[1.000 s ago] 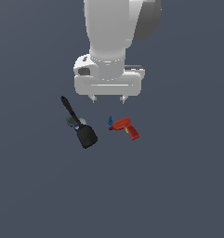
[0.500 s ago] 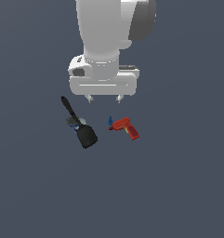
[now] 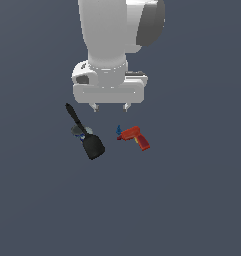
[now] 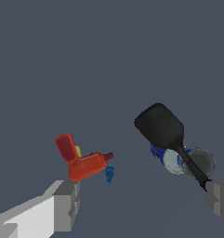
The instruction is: Pick up a designated object from a clutter of objects.
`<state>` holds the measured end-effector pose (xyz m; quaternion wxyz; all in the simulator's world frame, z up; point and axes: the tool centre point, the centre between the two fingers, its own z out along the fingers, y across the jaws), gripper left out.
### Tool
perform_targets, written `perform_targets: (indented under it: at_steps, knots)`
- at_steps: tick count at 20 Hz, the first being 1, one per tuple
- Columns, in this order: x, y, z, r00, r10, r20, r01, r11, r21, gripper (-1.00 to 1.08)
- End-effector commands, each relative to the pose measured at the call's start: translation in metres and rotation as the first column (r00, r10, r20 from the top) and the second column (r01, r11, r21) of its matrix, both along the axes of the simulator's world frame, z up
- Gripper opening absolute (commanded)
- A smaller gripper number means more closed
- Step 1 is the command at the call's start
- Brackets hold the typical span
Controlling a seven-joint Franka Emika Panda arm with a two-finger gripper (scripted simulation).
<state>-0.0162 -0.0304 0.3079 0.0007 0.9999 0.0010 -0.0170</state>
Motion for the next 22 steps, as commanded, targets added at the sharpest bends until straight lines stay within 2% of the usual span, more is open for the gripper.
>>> perform_targets:
  at_steps: [1,12,22]
  knots:
    - [0.0,-0.005,-0.004,1.0,0.012,0.0,-0.012,1.0,0.002,1.0]
    - [-0.004,-0.045,-0.04,0.992,0.124,0.01,-0.124,0.992,0.014,1.0]
    - [-0.018,-0.096,-0.085,0.964,0.264,0.025,-0.264,0.964,0.018,1.0]
